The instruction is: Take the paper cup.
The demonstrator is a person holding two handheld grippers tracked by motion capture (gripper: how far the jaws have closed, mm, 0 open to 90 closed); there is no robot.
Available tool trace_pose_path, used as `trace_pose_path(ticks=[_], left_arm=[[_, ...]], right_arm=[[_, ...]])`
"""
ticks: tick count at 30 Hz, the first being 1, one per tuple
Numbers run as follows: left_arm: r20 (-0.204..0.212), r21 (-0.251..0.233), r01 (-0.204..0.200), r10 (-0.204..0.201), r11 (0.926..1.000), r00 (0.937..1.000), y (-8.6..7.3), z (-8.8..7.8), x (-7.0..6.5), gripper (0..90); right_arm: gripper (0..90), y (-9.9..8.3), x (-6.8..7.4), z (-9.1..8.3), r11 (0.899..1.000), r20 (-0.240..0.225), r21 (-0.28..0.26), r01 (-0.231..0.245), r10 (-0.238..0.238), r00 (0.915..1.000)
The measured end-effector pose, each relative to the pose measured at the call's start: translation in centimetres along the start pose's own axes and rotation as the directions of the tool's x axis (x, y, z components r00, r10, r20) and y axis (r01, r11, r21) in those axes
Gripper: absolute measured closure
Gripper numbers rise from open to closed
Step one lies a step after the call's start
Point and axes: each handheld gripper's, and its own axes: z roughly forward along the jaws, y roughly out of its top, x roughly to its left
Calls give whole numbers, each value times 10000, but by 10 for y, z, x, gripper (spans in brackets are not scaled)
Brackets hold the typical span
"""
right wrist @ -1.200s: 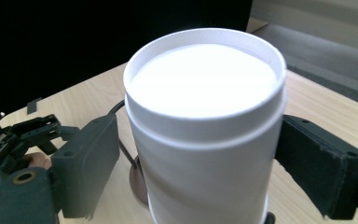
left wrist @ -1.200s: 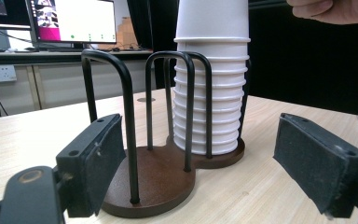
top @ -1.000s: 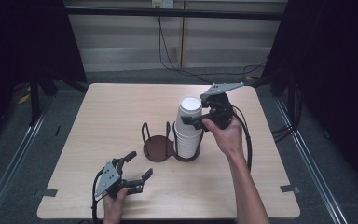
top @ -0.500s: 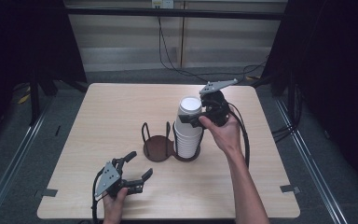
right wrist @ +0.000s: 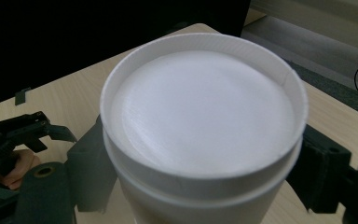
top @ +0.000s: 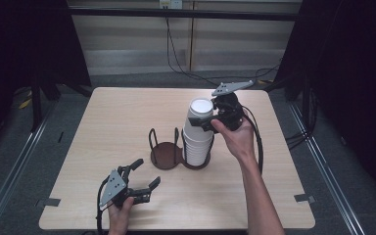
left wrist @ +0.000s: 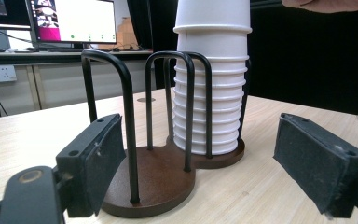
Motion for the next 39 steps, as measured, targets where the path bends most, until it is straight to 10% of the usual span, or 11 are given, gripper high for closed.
trace_pose_path(ticks=[16,39], left_arm=[[52,8,1,-1,10000,10000,0,0,0,159],[32,5,50,-50,10000,10000,0,0,0,159]], right_arm=[[214,8,2,-18,9952,197,-965,-154,173,9997],[221,8,2,-42,9562,-115,-2885,-500,488,9987]])
